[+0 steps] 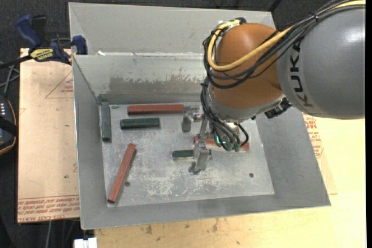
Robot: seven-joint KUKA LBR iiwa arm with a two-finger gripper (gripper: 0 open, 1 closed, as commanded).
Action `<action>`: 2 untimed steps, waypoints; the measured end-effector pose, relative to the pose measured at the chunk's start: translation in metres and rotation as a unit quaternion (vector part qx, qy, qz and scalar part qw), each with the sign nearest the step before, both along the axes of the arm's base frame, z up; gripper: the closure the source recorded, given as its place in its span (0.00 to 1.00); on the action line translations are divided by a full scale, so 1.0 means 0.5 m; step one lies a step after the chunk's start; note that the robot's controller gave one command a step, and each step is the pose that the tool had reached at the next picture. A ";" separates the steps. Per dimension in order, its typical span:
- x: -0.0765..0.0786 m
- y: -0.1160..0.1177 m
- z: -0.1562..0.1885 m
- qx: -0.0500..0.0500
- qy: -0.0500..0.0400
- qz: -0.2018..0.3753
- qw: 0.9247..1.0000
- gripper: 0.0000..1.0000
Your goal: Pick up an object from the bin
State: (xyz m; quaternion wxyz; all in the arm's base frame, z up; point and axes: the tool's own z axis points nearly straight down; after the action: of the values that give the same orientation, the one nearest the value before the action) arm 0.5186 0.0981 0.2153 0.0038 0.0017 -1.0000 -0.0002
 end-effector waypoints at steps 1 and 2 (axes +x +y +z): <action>0.003 -0.001 0.008 0.000 -0.004 -0.001 1.000 0.00; 0.018 -0.051 -0.289 0.001 -0.004 -0.032 0.999 1.00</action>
Offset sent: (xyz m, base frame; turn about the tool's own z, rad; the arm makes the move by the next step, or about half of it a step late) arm 0.0087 -0.0269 -0.1453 0.0631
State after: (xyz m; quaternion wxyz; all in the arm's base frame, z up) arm 0.5278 0.0724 0.0706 -0.0007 -0.0301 -0.9995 -0.0012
